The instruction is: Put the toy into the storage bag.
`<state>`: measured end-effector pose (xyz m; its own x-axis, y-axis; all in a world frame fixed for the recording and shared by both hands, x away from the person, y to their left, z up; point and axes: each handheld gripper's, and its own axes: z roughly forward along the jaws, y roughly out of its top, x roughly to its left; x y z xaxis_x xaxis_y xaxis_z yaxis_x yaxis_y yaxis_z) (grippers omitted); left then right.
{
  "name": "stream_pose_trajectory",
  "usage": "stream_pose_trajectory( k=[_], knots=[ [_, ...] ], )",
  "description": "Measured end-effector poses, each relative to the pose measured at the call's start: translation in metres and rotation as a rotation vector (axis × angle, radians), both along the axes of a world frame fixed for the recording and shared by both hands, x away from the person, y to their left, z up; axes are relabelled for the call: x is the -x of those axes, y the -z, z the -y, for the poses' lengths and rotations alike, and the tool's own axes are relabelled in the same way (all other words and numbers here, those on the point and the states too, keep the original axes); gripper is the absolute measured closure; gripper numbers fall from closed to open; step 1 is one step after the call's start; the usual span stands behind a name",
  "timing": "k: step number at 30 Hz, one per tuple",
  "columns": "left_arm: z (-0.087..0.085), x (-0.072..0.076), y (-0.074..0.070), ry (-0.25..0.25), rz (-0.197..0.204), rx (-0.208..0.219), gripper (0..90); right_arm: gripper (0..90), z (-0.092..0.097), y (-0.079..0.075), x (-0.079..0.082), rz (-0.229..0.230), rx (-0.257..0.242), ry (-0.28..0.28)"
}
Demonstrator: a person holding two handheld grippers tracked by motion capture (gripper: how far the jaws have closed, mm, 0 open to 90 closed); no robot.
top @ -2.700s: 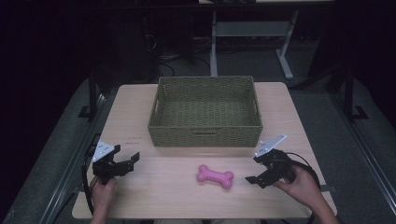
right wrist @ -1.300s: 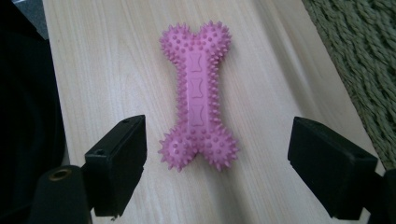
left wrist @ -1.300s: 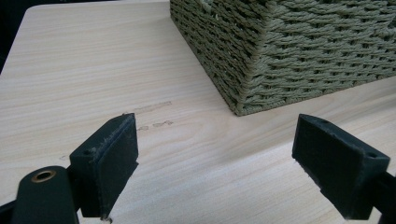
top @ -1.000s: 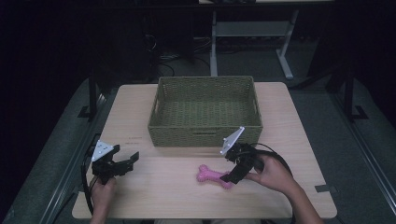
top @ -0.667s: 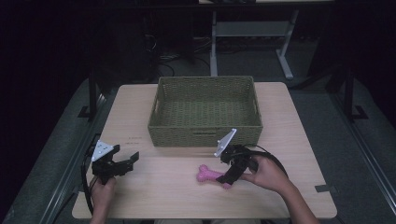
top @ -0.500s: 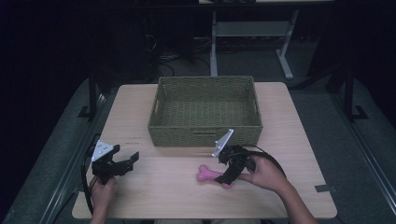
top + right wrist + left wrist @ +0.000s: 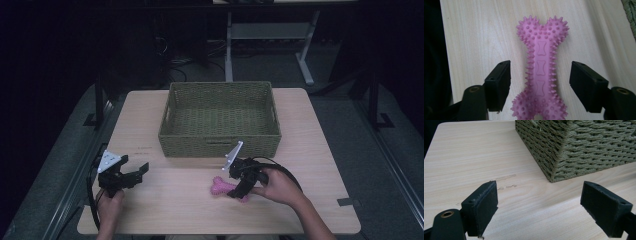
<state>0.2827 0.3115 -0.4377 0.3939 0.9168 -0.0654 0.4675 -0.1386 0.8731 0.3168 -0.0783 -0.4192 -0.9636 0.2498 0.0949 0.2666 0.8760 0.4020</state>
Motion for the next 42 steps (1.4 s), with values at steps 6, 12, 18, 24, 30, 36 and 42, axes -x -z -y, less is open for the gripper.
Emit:
stream_pose_trajectory(
  k=[6,12,18,24,30,36,42],
  knots=[
    [0.000,0.000,0.000,-0.001,0.000,0.000,13.9,38.3,-0.002,0.003,0.000,0.002,0.013,-0.007],
    [0.000,0.000,0.000,-0.001,0.000,0.002,13.9,41.4,-0.003,0.004,-0.001,-0.007,0.020,-0.008],
    [0.000,0.000,0.000,0.000,-0.001,0.003,13.9,44.2,-0.006,0.007,-0.001,-0.011,0.025,-0.021],
    [0.000,0.000,0.000,0.000,-0.002,0.005,13.8,47.3,-0.009,0.010,-0.001,-0.009,0.040,-0.028],
    [-0.001,0.000,0.000,0.000,-0.003,0.004,13.9,50.0,-0.010,0.012,-0.002,-0.007,0.052,-0.029],
    [-0.001,0.000,0.000,0.001,-0.003,0.004,13.9,51.3,-0.011,0.014,-0.002,0.000,0.063,-0.037],
    [-0.001,0.000,0.000,0.000,-0.002,0.007,13.9,54.9,-0.013,0.017,-0.003,0.002,0.078,-0.036]
  ],
)
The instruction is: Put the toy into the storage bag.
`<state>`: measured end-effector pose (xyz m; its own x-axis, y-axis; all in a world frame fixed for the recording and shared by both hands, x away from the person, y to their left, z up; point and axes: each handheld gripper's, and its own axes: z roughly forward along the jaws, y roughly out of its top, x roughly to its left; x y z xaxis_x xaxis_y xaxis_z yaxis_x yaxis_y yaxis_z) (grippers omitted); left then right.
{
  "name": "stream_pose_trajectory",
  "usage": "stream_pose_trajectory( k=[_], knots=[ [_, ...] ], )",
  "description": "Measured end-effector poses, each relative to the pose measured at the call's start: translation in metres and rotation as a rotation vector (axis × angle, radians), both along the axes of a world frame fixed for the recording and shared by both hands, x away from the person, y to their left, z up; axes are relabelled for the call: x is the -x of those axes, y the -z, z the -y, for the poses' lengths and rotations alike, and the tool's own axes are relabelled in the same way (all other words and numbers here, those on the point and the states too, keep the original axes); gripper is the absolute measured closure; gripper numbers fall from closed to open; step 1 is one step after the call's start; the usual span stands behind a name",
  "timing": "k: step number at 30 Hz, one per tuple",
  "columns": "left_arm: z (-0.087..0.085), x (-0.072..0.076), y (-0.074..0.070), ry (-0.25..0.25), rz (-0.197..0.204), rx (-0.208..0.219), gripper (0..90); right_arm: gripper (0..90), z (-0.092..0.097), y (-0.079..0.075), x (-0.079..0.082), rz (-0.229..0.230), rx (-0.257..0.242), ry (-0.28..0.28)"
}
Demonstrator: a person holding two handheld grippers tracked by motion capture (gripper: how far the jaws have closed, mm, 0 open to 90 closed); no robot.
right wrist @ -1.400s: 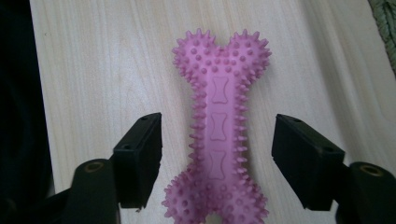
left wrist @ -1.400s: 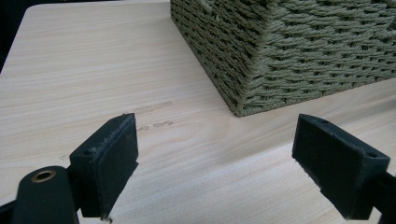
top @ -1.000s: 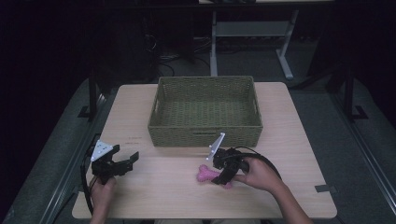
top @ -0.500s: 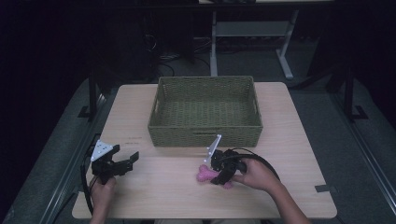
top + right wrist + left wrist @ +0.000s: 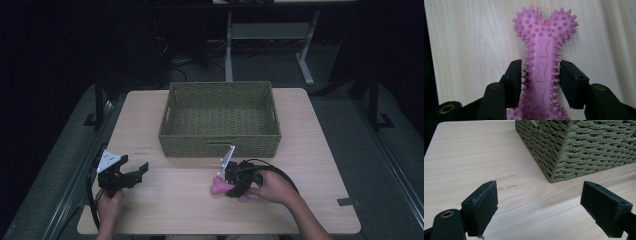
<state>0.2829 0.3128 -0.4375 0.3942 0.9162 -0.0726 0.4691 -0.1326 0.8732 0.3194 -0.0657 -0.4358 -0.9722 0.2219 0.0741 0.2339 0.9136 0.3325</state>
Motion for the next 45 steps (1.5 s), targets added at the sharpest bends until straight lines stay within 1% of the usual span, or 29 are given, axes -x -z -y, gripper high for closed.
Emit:
stream_pose_trajectory(
  k=[6,9,11,12,15,16,17,18,23,24,25,26,30,31,32,33,34,39,45],
  knots=[
    [-0.001,0.000,0.000,-0.001,-0.003,0.006,13.9,56.7,-0.001,0.000,0.001,0.004,0.002,-0.008],
    [-0.001,0.000,0.000,-0.003,-0.004,0.007,13.9,57.7,-0.001,-0.001,0.001,-0.001,0.007,-0.018],
    [-0.001,0.000,0.000,-0.003,-0.001,0.011,13.9,57.8,-0.001,-0.002,0.002,0.005,0.009,-0.024],
    [-0.001,0.000,0.000,-0.003,-0.001,0.011,13.8,57.9,-0.001,-0.003,0.002,-0.001,0.006,-0.024],
    [-0.001,0.000,0.000,-0.002,-0.004,0.007,13.9,57.9,0.003,-0.005,0.000,-0.012,-0.015,-0.024],
    [-0.001,0.000,0.000,-0.002,-0.003,0.007,13.9,57.9,0.006,-0.008,-0.001,-0.024,-0.033,-0.025],
    [-0.001,0.000,0.000,-0.002,-0.003,0.007,13.9,57.9,0.006,-0.008,-0.001,-0.024,-0.033,-0.025],
    [-0.001,0.000,0.000,-0.001,-0.005,0.006,13.9,57.9,0.011,-0.010,-0.003,-0.033,-0.046,-0.027],
    [-0.001,0.001,0.000,0.001,-0.005,0.005,13.9,57.9,0.018,-0.017,-0.007,-0.034,-0.042,-0.032],
    [-0.001,0.001,0.000,0.000,-0.005,0.006,13.9,57.9,0.022,-0.021,-0.009,-0.039,-0.054,-0.029],
    [-0.001,0.001,0.000,-0.002,-0.005,0.007,13.9,57.9,0.022,-0.021,-0.009,-0.039,-0.054,-0.029],
    [-0.001,0.000,0.000,-0.004,-0.005,0.010,13.8,57.9,0.026,-0.025,-0.011,-0.049,-0.073,-0.026],
    [-0.001,0.000,0.000,-0.003,-0.003,0.009,13.9,57.9,0.032,-0.030,-0.015,-0.047,-0.079,-0.020],
    [-0.001,0.000,0.000,-0.001,-0.005,0.007,13.9,57.9,0.033,-0.032,-0.017,-0.048,-0.085,-0.022],
    [-0.001,0.000,0.000,-0.001,-0.005,0.006,13.8,57.9,0.037,-0.035,-0.019,-0.055,-0.105,-0.020],
    [-0.001,0.000,0.000,-0.001,-0.005,0.006,13.9,57.9,0.037,-0.035,-0.019,-0.055,-0.105,-0.020],
    [0.000,0.000,0.000,0.001,-0.006,0.004,13.9,57.8,0.039,-0.037,-0.022,-0.066,-0.121,-0.017],
    [0.000,0.000,0.000,0.002,-0.006,0.001,13.9,57.9,0.042,-0.042,-0.027,-0.059,-0.116,-0.017],
    [0.000,0.000,0.000,0.001,-0.006,0.002,13.9,57.9,0.047,-0.054,-0.034,-0.056,-0.138,-0.016]
  ],
)
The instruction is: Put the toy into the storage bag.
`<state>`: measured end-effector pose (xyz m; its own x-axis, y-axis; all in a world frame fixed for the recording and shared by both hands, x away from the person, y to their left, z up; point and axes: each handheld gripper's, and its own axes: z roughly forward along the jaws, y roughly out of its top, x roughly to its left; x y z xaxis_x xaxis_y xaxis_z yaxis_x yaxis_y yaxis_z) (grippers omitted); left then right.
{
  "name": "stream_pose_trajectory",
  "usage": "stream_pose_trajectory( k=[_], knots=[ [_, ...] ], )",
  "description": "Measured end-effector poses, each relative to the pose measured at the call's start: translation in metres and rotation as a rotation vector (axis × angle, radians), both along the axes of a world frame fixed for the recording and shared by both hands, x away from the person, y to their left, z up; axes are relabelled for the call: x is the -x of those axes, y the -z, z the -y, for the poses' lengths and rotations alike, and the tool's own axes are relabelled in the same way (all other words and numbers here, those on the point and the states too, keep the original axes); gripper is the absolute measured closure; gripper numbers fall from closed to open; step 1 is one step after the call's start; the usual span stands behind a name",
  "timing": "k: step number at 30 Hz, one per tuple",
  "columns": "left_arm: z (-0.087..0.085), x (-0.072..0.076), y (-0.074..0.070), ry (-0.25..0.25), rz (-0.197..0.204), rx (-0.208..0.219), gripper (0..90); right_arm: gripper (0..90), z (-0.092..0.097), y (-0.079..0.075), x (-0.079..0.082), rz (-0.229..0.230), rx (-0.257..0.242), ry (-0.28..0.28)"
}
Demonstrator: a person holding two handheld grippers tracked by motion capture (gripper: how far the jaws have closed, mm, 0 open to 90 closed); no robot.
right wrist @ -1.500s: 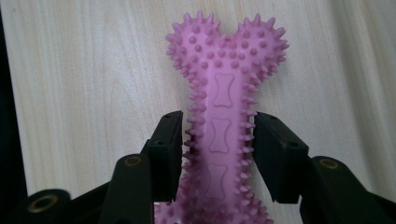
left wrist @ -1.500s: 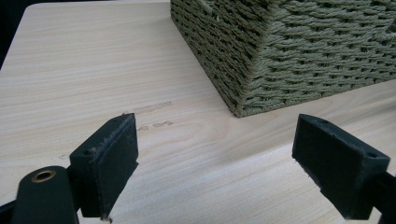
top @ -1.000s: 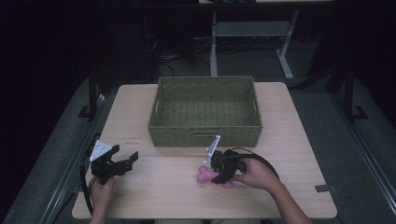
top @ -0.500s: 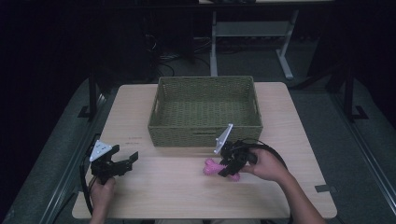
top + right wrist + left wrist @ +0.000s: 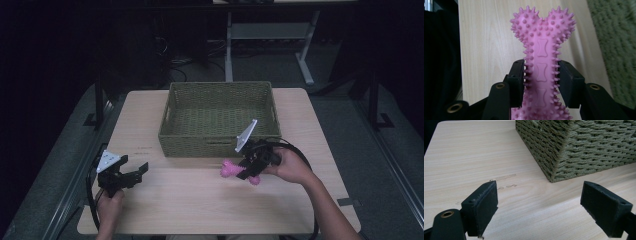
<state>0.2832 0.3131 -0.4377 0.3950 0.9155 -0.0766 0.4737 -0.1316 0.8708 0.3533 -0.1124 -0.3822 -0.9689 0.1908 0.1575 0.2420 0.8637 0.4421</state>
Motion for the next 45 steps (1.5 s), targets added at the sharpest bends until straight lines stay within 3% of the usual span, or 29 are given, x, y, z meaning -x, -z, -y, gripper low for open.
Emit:
stream_pose_trajectory(
  k=[15,20,27,45],
  knots=[
    [0.000,0.000,0.000,0.002,0.002,0.002,13.8,57.8,0.011,-0.024,-0.020,-0.012,-0.041,0.017],
    [0.000,0.000,0.000,0.001,0.002,0.001,13.9,57.9,0.011,-0.031,-0.023,-0.003,-0.025,0.016],
    [0.001,0.000,0.000,0.000,0.006,0.002,13.9,57.8,0.014,-0.044,-0.031,-0.008,-0.055,0.014],
    [0.001,-0.001,0.000,0.000,0.003,-0.003,13.9,57.9,0.013,-0.065,-0.047,0.015,-0.041,0.016]
  ],
)
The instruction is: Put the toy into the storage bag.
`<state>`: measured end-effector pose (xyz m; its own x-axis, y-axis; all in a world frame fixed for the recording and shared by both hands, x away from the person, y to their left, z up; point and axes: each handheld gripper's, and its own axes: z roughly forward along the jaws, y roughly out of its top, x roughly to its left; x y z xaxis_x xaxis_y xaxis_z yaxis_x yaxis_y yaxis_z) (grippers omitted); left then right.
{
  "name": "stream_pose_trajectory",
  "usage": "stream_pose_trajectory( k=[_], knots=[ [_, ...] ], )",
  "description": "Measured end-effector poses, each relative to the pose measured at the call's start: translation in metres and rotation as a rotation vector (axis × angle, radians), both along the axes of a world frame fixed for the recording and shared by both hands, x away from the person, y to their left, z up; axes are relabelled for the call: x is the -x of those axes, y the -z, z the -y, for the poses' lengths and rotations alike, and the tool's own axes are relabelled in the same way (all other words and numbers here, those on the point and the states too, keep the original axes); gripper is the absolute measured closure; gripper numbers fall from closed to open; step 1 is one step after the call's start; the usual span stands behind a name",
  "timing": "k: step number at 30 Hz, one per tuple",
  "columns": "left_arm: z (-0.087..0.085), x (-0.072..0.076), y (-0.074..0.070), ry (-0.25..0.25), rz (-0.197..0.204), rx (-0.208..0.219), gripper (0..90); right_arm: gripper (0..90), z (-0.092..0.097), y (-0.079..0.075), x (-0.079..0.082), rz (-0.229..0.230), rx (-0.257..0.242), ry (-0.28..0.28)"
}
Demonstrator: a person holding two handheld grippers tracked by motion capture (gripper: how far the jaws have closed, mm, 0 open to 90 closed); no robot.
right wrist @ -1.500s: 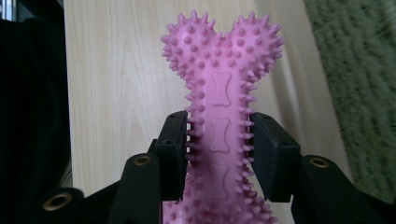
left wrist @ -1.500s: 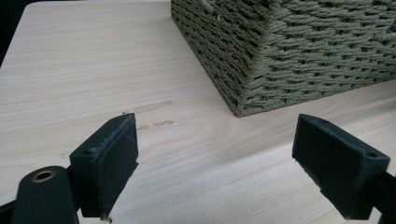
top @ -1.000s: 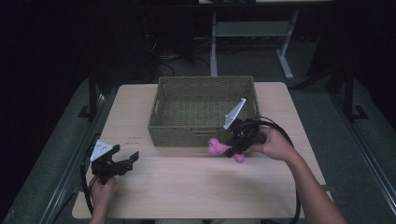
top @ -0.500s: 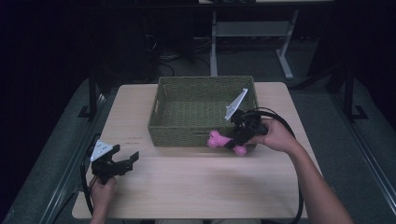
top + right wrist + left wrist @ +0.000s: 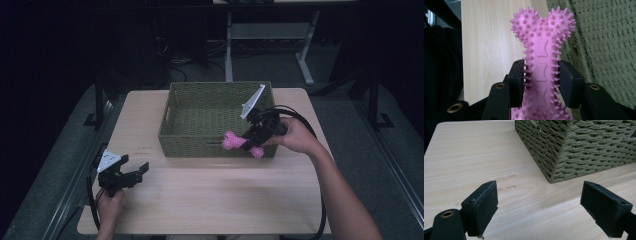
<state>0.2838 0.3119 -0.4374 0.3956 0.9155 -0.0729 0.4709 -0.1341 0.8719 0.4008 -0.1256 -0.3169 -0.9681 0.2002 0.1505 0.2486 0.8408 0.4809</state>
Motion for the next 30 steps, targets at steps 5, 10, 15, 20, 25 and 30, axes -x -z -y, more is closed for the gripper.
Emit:
stream_pose_trajectory(
  k=[5,10,15,20,25,30],
  knots=[
    [0.000,0.000,0.000,-0.002,0.000,0.002,13.9,57.9,0.000,-0.003,-0.005,0.002,0.003,0.001],
    [0.000,0.000,0.000,-0.001,-0.002,0.000,13.9,57.9,0.001,-0.008,-0.013,0.003,0.005,0.005],
    [0.000,0.000,0.000,-0.001,-0.001,0.000,13.9,57.9,0.000,-0.010,-0.021,-0.003,0.004,0.013],
    [0.000,0.000,0.000,-0.002,-0.001,0.001,13.9,57.9,-0.003,-0.015,-0.029,-0.002,0.007,0.019],
    [0.001,0.000,0.001,0.004,0.003,0.002,13.9,57.9,-0.006,-0.020,-0.036,0.002,0.014,0.018],
    [0.001,-0.001,0.001,0.003,0.004,0.000,13.9,58.0,-0.007,-0.023,-0.043,0.000,0.018,0.023]
  ],
)
